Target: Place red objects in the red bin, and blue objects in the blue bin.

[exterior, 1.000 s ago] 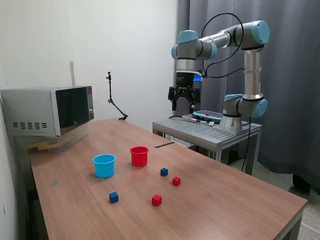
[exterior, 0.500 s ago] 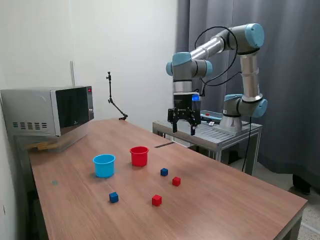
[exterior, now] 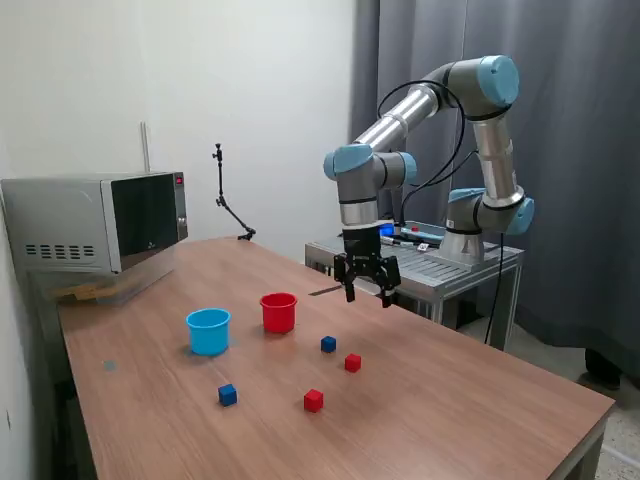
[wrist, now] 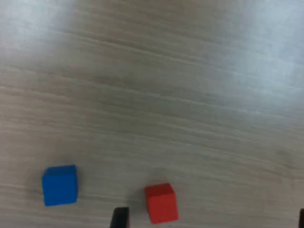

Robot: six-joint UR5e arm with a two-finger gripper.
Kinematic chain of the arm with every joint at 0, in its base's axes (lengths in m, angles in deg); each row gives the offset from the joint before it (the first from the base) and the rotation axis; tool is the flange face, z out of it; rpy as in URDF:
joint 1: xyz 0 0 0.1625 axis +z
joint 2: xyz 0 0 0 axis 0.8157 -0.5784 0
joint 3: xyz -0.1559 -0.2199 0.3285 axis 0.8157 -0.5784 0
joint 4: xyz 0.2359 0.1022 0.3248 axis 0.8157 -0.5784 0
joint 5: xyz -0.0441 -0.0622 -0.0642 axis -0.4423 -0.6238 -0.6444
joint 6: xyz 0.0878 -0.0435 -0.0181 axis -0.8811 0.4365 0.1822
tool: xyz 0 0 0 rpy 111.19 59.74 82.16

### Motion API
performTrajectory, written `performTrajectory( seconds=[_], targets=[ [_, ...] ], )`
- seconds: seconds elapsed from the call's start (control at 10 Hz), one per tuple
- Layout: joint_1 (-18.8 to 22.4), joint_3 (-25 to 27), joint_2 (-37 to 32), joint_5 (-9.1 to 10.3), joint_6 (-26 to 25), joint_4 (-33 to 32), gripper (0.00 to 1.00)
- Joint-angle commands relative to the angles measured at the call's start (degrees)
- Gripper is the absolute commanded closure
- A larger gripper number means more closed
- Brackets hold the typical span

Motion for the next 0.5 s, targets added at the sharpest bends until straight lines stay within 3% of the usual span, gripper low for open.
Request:
performTrajectory(
  seconds=[0.0,0.4],
  targets=[
    [-1.2,-0.2,1.6,0.27,0.0,-0.3,0.0],
    [-3.4,-0.2,4.1,-0.87,-4.2,-2.3,0.0]
  ],
)
